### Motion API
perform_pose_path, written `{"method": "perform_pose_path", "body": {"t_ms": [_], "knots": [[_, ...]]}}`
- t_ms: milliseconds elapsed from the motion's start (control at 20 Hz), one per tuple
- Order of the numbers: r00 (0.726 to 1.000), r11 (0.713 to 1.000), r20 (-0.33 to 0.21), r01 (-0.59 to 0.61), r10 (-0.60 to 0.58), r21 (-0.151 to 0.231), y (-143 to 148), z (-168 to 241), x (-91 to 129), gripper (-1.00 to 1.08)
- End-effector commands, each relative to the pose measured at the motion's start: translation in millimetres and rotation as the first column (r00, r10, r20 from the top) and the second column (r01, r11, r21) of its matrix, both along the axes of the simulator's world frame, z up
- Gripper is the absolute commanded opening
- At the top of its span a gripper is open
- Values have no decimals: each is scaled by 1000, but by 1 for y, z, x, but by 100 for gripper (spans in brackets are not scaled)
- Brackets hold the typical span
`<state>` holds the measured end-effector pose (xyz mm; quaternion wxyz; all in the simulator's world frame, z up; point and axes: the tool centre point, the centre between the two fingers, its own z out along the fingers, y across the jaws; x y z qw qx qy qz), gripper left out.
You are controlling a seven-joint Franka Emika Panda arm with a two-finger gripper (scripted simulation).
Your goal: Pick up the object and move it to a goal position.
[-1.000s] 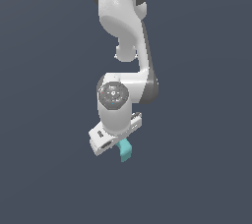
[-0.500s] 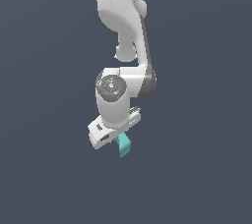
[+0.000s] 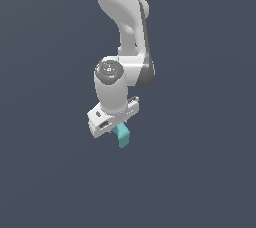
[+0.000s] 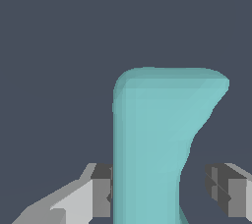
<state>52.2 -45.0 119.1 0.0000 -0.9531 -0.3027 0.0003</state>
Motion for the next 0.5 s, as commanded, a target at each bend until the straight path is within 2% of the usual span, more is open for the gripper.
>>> {"method": "perform_pose_path", "body": {"t_ms": [0, 450], "knots": [[1000, 1000, 1, 0, 0, -1, -4, 4, -14, -100], [1000, 1000, 1, 0, 0, -1, -18, 20, -67, -100]]}}
